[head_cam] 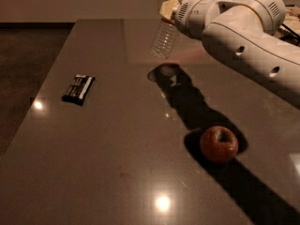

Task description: Place water bottle upright

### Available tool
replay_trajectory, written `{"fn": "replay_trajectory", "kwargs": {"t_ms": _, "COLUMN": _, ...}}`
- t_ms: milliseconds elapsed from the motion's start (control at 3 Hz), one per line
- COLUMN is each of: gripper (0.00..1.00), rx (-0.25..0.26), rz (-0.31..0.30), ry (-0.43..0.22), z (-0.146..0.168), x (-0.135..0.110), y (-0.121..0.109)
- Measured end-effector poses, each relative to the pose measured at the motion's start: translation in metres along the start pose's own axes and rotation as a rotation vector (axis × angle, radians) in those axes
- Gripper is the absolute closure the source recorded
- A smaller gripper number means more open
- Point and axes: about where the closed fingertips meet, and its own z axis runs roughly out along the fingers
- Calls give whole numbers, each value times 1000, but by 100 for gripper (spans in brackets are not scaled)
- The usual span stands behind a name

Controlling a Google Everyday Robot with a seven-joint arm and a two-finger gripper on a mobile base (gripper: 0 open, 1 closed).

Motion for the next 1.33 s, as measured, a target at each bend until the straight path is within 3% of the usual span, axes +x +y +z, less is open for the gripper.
{"fn": "replay_trajectory", "kwargs": {"t_ms": 333, "gripper": 100, "rx": 41, "rz": 90, "ry": 9, "z": 2, "x": -1, "y": 3}}
{"fn": "replay_trajectory", "kwargs": {"t_ms": 667, "gripper": 100, "rx": 115, "rz": 193, "ry": 41, "z": 8, "x": 0, "y": 12}}
{"fn": "replay_trajectory", "kwargs": {"t_ms": 1000, "gripper": 100, "rx": 169, "rz": 224, "ry": 86, "z": 10, "x": 2, "y": 21}}
{"fn": "replay_trajectory", "kwargs": {"t_ms": 1333, "gripper": 100, "rx": 199, "rz": 204, "ry": 133, "z": 9, "x": 8, "y": 31}}
